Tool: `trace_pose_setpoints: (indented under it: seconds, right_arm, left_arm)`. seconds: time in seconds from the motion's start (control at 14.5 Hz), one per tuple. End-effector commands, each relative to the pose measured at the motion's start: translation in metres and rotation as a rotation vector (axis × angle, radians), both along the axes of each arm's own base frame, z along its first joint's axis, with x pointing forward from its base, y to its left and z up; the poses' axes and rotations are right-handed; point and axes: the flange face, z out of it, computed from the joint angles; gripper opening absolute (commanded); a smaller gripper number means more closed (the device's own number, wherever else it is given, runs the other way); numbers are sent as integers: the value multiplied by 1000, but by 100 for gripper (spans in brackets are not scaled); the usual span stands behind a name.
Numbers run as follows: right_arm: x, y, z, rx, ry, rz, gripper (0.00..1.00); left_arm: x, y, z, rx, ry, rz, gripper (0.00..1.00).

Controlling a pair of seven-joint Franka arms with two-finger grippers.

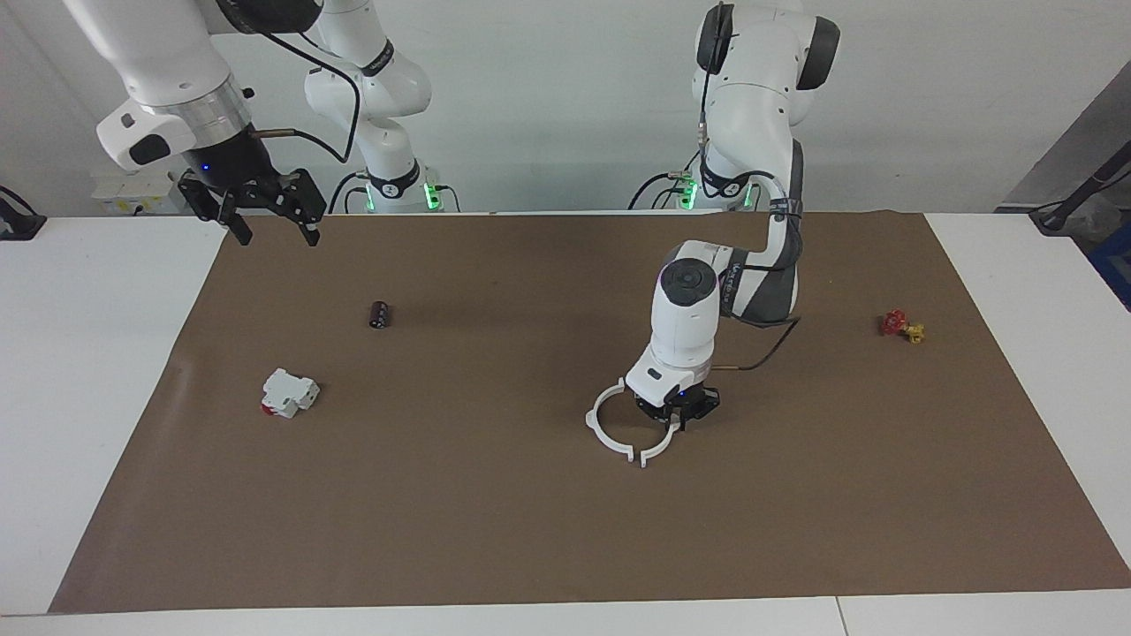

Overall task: Assemble drain pipe with both arms
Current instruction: 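Push the left gripper's clamp half against the other half to close the ring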

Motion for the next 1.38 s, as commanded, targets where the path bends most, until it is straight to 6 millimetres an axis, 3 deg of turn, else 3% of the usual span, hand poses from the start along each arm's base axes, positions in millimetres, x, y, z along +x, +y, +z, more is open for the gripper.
trace_pose_setpoints:
  seconds: [0.0,1.31]
  right_arm:
    - [-11,-5,0,-21,19,25,94]
    - [-11,-3,-1,-2,20,36,100]
  left_arm:
    - [-12,-24,-9,3,33,20,0]
    - [-11,-25,-11,-60,27,50,0]
